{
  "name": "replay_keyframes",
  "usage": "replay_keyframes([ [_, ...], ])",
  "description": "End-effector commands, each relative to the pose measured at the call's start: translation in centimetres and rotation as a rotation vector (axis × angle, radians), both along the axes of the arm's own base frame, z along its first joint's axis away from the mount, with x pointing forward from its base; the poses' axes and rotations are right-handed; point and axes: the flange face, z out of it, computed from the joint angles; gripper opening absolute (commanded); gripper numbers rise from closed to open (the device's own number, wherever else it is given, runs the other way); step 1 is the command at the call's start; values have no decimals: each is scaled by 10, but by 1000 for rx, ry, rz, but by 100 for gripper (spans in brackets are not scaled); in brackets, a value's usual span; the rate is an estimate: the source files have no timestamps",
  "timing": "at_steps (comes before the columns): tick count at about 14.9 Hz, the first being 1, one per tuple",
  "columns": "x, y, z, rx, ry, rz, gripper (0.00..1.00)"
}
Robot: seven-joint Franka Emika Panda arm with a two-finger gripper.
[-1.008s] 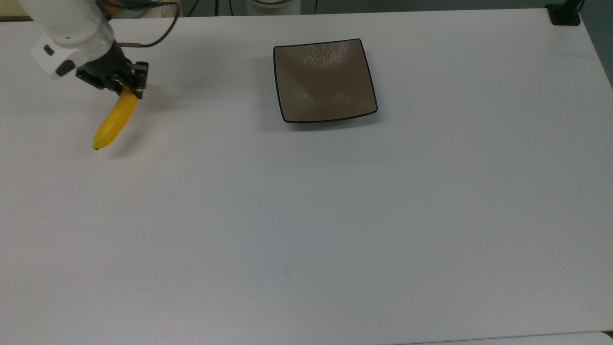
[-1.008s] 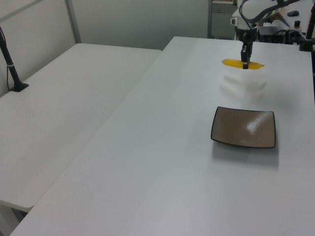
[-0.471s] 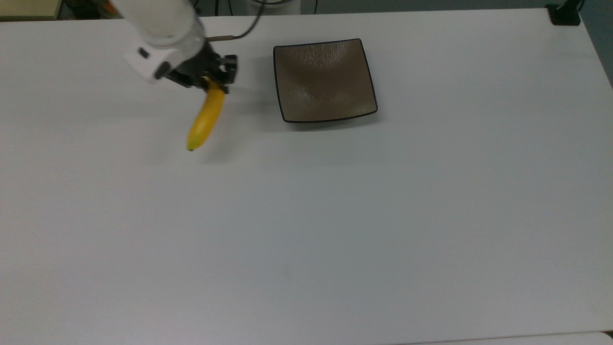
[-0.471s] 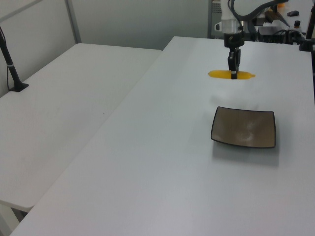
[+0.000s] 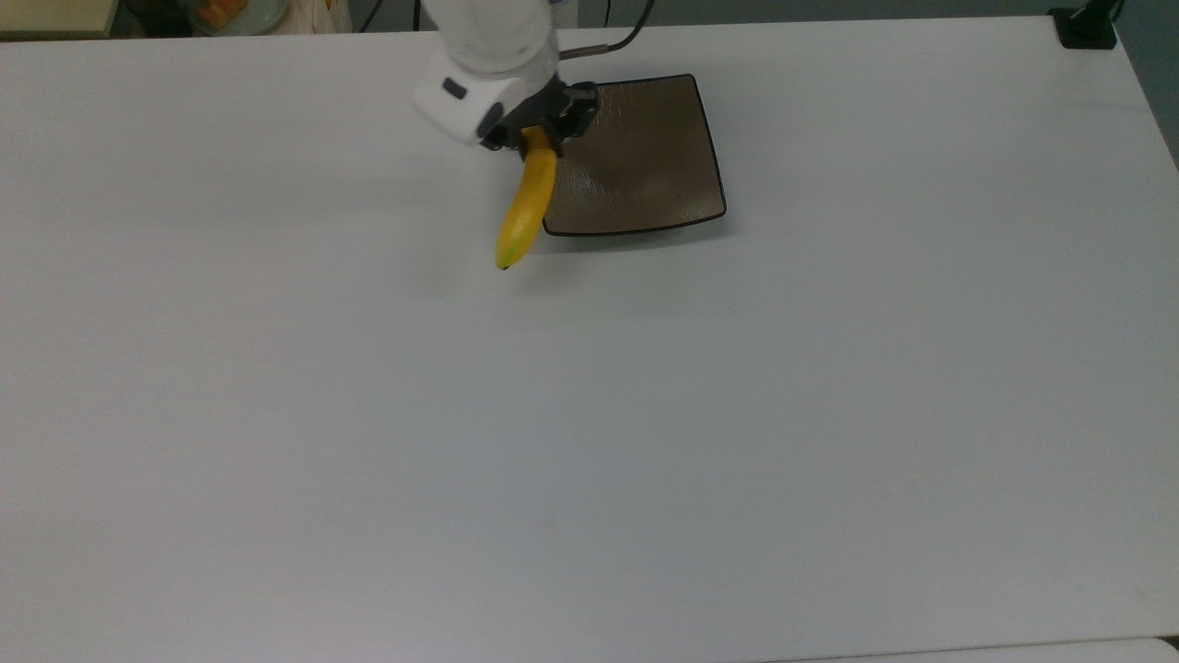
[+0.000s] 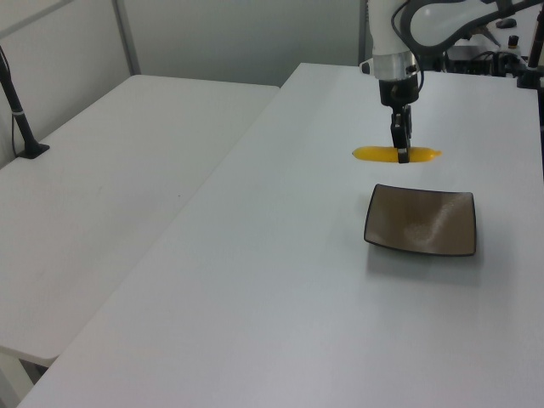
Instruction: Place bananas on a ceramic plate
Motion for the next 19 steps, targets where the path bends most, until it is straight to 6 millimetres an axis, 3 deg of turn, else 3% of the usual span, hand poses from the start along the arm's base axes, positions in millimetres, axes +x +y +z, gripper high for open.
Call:
replay_keyframes([
  [1,-29,23,5,-8,57,22,11],
  [3,-39,34,6,-15,89,51,24],
  [4,-40,36,9,-17,88,53,49],
  [5,-42,40,10,-18,86,61,85],
  [6,-45,50,11,-19,85,76,100],
  [11,-39,48,21,-27,46,74,100],
  [16,-22,48,61,-89,-134,14,100],
  [19,-18,68,74,-80,-213,-30,100],
])
